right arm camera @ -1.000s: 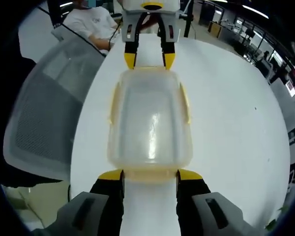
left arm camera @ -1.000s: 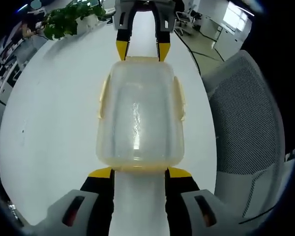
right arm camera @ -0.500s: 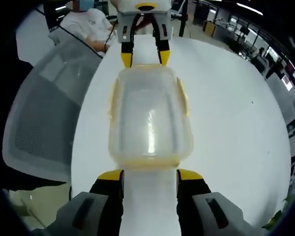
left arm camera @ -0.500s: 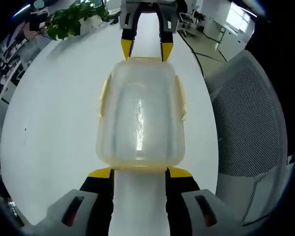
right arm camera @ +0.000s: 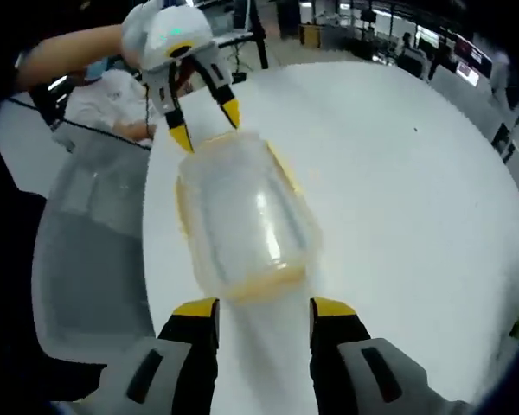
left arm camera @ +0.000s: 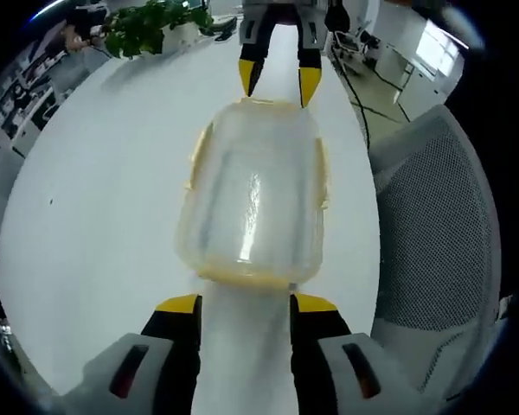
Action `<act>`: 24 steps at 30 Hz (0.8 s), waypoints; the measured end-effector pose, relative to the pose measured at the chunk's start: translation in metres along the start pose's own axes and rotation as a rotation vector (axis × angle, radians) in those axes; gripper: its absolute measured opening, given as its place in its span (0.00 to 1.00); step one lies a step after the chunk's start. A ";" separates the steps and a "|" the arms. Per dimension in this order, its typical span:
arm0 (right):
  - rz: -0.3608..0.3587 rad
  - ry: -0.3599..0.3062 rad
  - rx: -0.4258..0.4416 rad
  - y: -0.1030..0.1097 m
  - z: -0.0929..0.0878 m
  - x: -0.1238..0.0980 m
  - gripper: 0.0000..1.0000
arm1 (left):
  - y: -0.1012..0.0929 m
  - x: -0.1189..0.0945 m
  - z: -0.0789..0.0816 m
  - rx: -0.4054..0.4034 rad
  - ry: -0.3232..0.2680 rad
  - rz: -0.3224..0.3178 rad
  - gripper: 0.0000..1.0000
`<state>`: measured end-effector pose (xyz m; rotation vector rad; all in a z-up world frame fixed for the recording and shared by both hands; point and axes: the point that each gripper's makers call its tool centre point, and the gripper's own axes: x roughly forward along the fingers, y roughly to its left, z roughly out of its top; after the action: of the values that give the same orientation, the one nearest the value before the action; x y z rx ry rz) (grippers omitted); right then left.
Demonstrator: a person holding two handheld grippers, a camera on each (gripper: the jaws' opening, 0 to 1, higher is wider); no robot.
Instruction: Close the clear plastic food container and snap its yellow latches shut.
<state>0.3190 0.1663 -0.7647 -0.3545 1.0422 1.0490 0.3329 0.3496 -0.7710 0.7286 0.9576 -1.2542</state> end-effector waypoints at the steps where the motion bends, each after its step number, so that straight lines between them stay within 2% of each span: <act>1: -0.001 -0.015 0.037 0.001 0.002 -0.002 0.40 | 0.000 -0.002 0.002 -0.046 -0.026 0.002 0.39; 4: -0.011 -0.080 0.155 0.002 0.009 -0.002 0.39 | 0.003 -0.008 0.006 -0.215 -0.104 0.018 0.35; 6: -0.016 -0.110 0.197 0.002 0.012 -0.001 0.38 | 0.004 -0.008 0.008 -0.310 -0.142 0.020 0.34; 7: -0.017 -0.118 0.239 0.003 0.012 0.000 0.38 | 0.002 -0.007 0.008 -0.378 -0.165 0.004 0.34; 11: -0.024 -0.142 0.341 0.005 0.010 0.006 0.38 | 0.004 -0.001 0.008 -0.561 -0.218 -0.017 0.35; 16: -0.044 -0.142 0.393 0.002 0.005 0.009 0.37 | 0.002 0.007 0.009 -0.678 -0.257 -0.058 0.35; 20: -0.060 -0.140 0.429 -0.001 0.005 0.008 0.29 | -0.002 0.012 0.015 -0.670 -0.276 -0.078 0.35; 24: -0.067 -0.148 0.457 -0.002 0.007 0.010 0.29 | 0.004 0.015 0.020 -0.687 -0.294 -0.075 0.36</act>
<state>0.3258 0.1755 -0.7699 0.0585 1.0931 0.7373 0.3410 0.3266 -0.7757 -0.0294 1.0834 -0.9643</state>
